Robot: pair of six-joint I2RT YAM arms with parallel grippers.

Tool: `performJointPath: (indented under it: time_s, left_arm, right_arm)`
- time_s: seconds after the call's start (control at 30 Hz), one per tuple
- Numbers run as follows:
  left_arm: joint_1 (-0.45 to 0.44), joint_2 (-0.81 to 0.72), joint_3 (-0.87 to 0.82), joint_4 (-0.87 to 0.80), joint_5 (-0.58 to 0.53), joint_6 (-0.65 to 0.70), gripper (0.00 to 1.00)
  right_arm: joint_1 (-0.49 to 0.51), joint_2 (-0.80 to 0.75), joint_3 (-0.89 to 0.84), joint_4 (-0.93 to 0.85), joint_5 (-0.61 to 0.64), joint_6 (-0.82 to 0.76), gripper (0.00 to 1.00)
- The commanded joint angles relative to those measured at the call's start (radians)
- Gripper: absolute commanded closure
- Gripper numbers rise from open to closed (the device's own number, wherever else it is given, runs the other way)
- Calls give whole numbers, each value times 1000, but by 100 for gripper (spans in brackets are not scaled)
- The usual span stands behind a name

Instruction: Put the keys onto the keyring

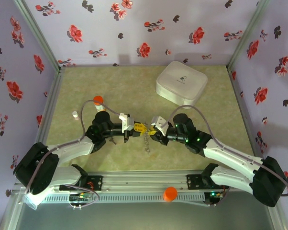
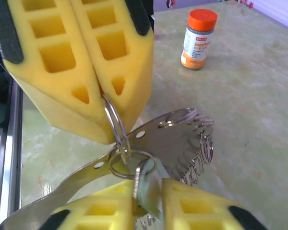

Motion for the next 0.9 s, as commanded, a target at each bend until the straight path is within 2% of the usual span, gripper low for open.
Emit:
performJointPath:
  time_s: [0.0, 0.23, 0.53, 0.87]
  left_arm:
    - [8, -6, 2, 57, -3, -11, 100]
    - [8, -12, 2, 45, -4, -3, 100]
    - [8, -16, 3, 29, -3, 8, 100]
    - [10, -20, 4, 24, -1, 10, 100]
  right_arm:
    - [5, -13, 25, -43, 14, -39, 87]
    - [5, -23, 71, -103, 7, -80, 100]
    - [6, -44, 106, -123, 17, -91, 100]
    - [6, -22, 175, -241, 25, -128, 100]
